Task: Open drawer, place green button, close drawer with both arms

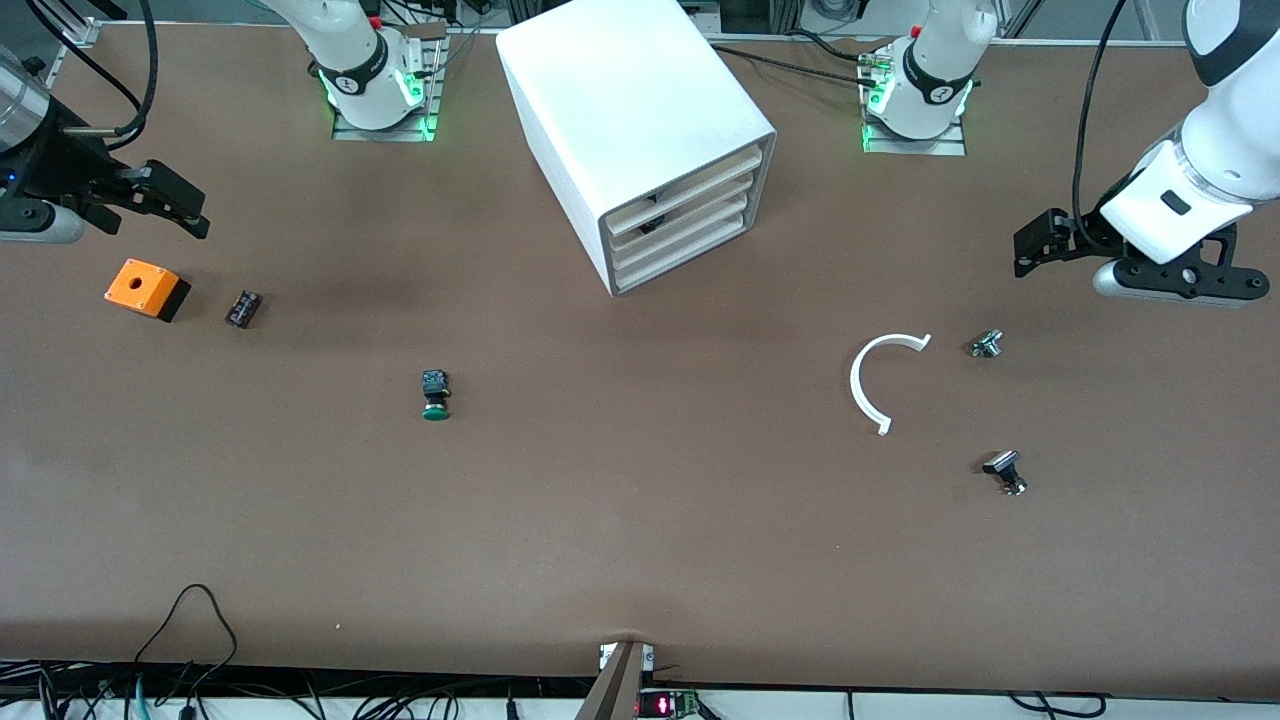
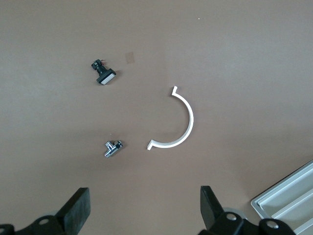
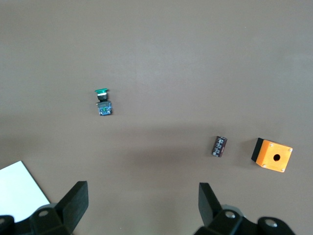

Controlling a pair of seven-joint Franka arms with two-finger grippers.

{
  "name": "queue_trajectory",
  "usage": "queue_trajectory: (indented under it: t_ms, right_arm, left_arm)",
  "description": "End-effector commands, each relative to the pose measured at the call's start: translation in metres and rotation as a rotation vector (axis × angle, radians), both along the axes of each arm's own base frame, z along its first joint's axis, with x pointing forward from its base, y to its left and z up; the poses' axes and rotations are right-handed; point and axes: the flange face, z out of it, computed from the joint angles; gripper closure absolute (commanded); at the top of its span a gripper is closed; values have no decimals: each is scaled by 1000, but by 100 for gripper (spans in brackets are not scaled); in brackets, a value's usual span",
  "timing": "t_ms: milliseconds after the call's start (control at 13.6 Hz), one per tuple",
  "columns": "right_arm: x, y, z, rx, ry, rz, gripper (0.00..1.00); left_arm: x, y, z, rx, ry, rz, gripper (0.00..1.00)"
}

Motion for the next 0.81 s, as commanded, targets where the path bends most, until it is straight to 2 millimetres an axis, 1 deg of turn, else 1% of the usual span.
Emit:
queue_trajectory:
  t_ms: [0, 369, 516, 737]
  right_arm:
    - [2, 3, 4, -28, -7, 17, 0]
    - [3, 0, 6, -30, -14, 3, 0]
    - [8, 1, -10, -31, 6, 3, 0]
    - [3, 4, -23, -40, 83, 23, 0]
  left_arm:
    - [3, -1, 6, -11, 6, -20, 1]
    - [3, -1, 6, -11, 7, -17, 1]
    - [3, -1, 6, -11, 6, -18, 1]
    - [0, -5, 8, -20, 20, -21, 1]
